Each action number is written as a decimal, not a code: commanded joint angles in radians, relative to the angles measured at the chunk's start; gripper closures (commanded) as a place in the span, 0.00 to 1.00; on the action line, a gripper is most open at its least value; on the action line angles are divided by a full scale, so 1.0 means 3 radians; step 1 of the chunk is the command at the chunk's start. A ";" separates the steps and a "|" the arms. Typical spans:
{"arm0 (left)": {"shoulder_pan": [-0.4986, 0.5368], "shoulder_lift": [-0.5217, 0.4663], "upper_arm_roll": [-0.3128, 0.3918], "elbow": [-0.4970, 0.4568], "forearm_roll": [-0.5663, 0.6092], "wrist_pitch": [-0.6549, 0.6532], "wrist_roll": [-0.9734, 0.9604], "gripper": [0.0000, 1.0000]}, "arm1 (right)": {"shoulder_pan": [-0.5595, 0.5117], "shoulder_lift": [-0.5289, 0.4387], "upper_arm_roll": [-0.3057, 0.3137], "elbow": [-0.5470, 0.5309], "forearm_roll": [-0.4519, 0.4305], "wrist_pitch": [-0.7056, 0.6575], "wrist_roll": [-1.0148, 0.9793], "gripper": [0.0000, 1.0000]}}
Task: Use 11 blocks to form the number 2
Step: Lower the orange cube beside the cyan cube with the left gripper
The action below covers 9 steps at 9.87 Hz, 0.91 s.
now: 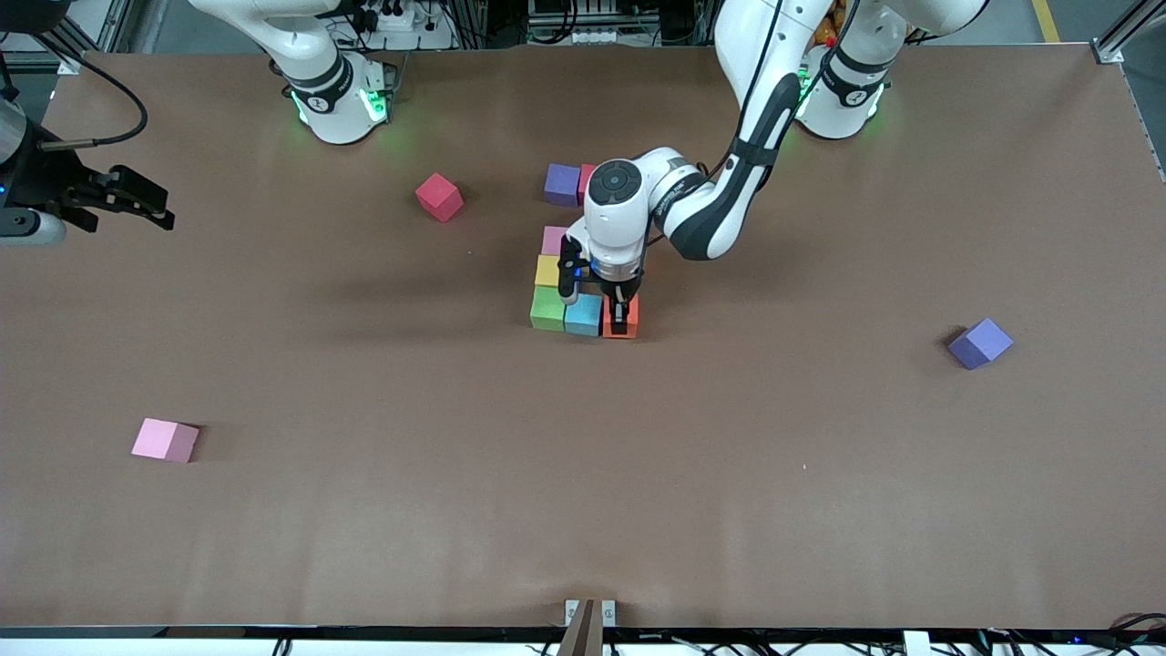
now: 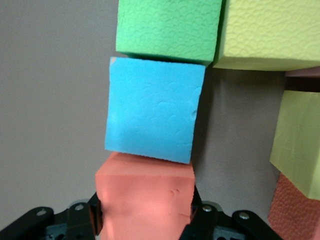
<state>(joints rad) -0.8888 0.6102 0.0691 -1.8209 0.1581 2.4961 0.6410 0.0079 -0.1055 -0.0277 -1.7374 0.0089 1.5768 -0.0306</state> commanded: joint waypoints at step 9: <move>-0.0110 0.0159 0.0056 0.0128 -0.0077 -0.0062 -0.0005 0.01 | -0.0072 0.0009 0.0062 0.0024 -0.0060 -0.0046 0.0051 0.00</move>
<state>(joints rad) -0.9049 0.6346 0.0701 -1.8047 0.1580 2.4923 0.6402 0.0079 -0.1052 -0.0277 -1.7377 0.0089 1.5740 -0.0298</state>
